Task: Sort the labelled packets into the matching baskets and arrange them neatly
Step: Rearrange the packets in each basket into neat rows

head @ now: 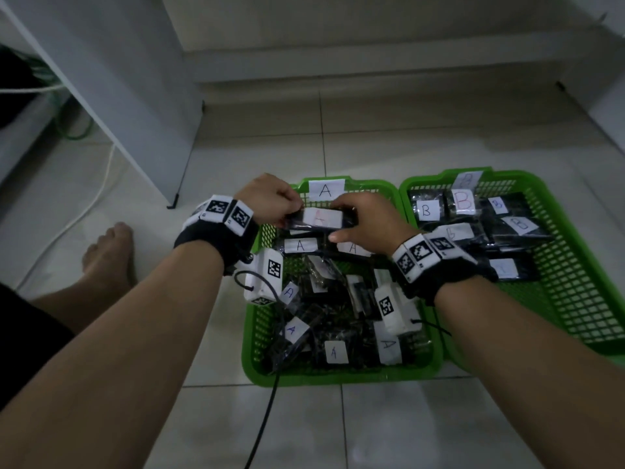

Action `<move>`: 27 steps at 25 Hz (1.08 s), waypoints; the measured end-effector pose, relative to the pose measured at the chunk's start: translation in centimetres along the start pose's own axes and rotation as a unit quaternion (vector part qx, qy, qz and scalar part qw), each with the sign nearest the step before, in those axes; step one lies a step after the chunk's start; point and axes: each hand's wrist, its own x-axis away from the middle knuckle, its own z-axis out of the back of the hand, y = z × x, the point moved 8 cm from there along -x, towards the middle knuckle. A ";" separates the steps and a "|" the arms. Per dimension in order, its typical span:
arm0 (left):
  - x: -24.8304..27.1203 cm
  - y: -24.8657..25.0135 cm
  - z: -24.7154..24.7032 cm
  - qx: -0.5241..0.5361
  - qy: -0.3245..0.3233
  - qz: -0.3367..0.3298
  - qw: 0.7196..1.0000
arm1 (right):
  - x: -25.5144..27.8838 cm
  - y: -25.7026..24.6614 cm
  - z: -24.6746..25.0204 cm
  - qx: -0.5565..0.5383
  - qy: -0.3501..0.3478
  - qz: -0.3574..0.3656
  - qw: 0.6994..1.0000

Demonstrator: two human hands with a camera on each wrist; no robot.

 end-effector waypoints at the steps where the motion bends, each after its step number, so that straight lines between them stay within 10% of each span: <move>1: -0.2 0.0 -0.8 -0.027 -0.009 0.019 0.999 | 0.0 0.8 0.6 0.013 0.002 -0.021 1.000; 7: 0.3 0.0 -7.6 -0.311 -0.187 0.014 0.932 | 1.0 5.7 4.7 -0.097 0.061 -0.140 0.983; 13: -0.2 1.0 -5.8 -0.282 -0.042 -0.040 0.958 | 1.7 4.1 5.5 -0.025 0.051 -0.085 0.995; 27: 0.1 -0.9 -8.6 -0.290 -0.181 -0.049 0.938 | 0.9 4.8 1.9 0.164 -0.067 -0.076 0.981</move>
